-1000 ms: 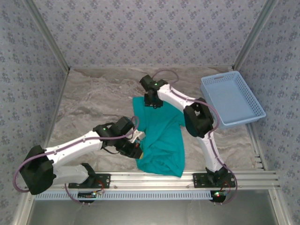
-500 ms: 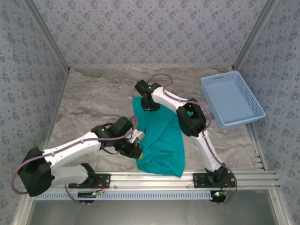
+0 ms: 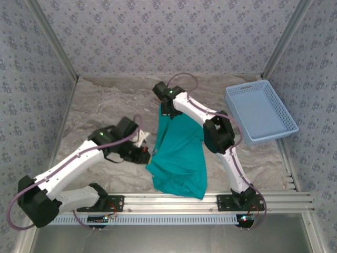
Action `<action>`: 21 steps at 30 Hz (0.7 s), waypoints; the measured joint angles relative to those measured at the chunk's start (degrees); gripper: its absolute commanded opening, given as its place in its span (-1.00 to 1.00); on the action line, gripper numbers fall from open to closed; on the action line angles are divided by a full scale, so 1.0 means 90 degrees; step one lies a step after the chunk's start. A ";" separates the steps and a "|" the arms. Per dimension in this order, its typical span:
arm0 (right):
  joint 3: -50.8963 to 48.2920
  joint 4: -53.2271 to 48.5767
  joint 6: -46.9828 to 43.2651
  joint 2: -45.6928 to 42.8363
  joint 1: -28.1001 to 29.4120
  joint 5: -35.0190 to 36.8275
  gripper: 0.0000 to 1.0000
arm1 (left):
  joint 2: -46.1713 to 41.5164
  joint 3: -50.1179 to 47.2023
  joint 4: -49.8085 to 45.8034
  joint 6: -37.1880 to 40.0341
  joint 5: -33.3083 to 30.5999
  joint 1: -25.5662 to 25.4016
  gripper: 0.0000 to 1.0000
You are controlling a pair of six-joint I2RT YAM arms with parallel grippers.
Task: Fold the inside-out t-shirt
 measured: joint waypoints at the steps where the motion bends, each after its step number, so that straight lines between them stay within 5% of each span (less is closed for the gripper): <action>1: 0.0058 -0.0007 0.0002 -0.0131 -0.0100 0.0002 -1.00 | -0.0005 0.0381 -0.0172 0.0197 -0.0148 0.0185 -1.00; 8: 0.0682 -0.0017 0.0124 -0.1399 -0.1258 0.0041 -1.00 | 0.0141 0.2875 -0.0634 0.2317 -0.1746 0.0782 -1.00; 15: 0.1384 -0.0090 0.0126 -0.2285 -0.1775 -0.0046 -0.93 | 0.1404 0.5340 -0.0629 0.4816 -0.2931 0.1469 -1.00; 21: -0.0831 0.0520 0.0245 -0.4114 -0.1780 0.0000 -0.93 | 0.1265 0.5302 -0.0500 0.6268 -0.2965 0.1394 -1.00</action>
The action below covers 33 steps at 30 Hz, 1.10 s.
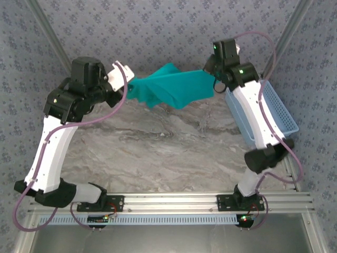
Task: Fold the inside-out t-shirt
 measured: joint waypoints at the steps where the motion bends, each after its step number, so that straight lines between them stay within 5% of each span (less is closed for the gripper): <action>1: -0.0556 0.0143 0.0051 -0.0338 0.0036 -0.0002 -0.89 | -0.0238 -0.0469 0.0092 0.0180 0.0029 -0.0061 -1.00; 4: -0.2628 0.0743 0.0347 -0.1333 0.0245 0.0002 -0.78 | -0.1037 -0.2365 0.0403 0.0527 0.0041 -0.0435 -1.00; 8: -0.4918 0.1178 0.0823 -0.1719 0.0522 -0.0080 -0.12 | -0.1258 -0.4597 0.0549 0.0491 0.0017 -0.1192 -1.00; 12: -0.6183 0.1137 0.0903 -0.1644 0.0488 -0.0474 0.07 | -0.1110 -0.5892 0.0636 0.0267 -0.0036 -0.1719 -1.00; 15: -0.6501 0.1132 0.0729 -0.1690 0.0180 -0.0964 0.33 | -0.1112 -0.6113 0.0561 0.0085 -0.0124 -0.1894 -1.00; 22: -0.6839 0.1190 -0.0986 -0.1719 -0.0981 -0.2336 0.28 | -0.1316 -0.6110 0.0491 -0.0053 -0.0301 -0.1989 -1.00; 33: -0.7230 0.2336 -0.2868 -0.1022 -0.1103 -0.4126 0.42 | -0.1401 -0.6118 0.0393 -0.0044 -0.0539 -0.1982 -1.00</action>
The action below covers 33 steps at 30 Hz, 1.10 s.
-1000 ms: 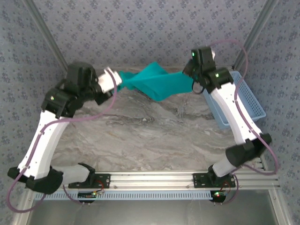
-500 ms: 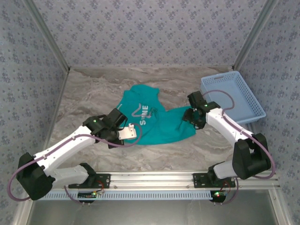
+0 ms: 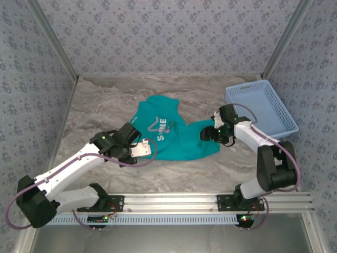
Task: Fold the inside-out t-shirt
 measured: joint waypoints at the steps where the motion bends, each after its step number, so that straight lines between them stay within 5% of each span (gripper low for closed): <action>1: -0.0066 0.0119 -0.0056 0.0092 -0.0041 -0.0126 0.41 | -0.0034 -0.0019 0.0010 0.0000 0.0002 0.0032 -1.00; 14: -0.0639 0.0415 -0.0126 -0.0063 -0.0119 -0.0814 0.09 | -0.0478 -0.0185 0.0029 0.0073 0.0151 0.0777 -1.00; 18: -0.0748 0.0415 -0.0102 -0.0214 -0.0080 -0.0843 0.46 | -0.0415 -0.0236 0.0032 0.0075 0.0121 0.0789 -1.00; 23: -0.0709 0.0571 -0.0075 -0.0267 0.0029 -0.0544 0.49 | -0.0369 -0.0236 0.0034 0.0073 0.0124 0.0789 -1.00; 33: -0.0835 0.0656 0.0104 -0.0374 0.0505 -0.0653 -0.02 | -0.0415 -0.0236 0.0039 0.0075 0.0017 0.0789 -1.00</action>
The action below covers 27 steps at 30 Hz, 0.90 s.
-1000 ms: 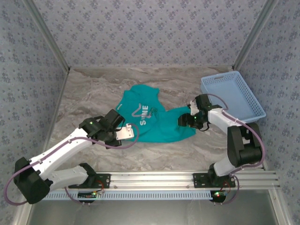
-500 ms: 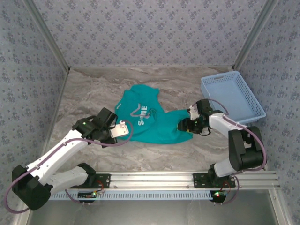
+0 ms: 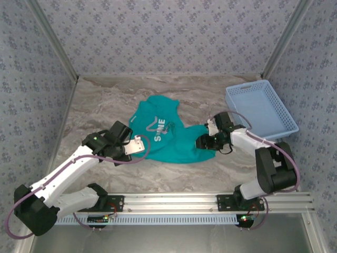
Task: Fold the inside-out t-shirt
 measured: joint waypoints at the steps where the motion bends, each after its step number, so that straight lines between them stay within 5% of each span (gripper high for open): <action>1: -0.0039 -0.0085 0.0034 -0.0228 0.0010 0.0036 -0.09 | -0.0034 0.0000 0.0017 -0.0002 -0.0039 0.0000 -1.00; 8: -0.0566 -0.0359 0.0355 -0.1741 0.0036 -0.0109 -0.36 | -0.0364 0.0024 0.0192 -0.0005 -0.0440 0.0000 -1.00; 19: -0.1290 -0.0289 0.0680 -0.1892 0.0187 -0.0143 0.01 | 0.0078 0.0102 0.0221 -0.0007 -0.0629 0.0034 -1.00; 27: -0.1287 -0.0019 0.0561 -0.1783 0.0267 0.0036 -0.21 | 0.0119 0.0141 0.0257 -0.0007 -0.0631 0.0041 -1.00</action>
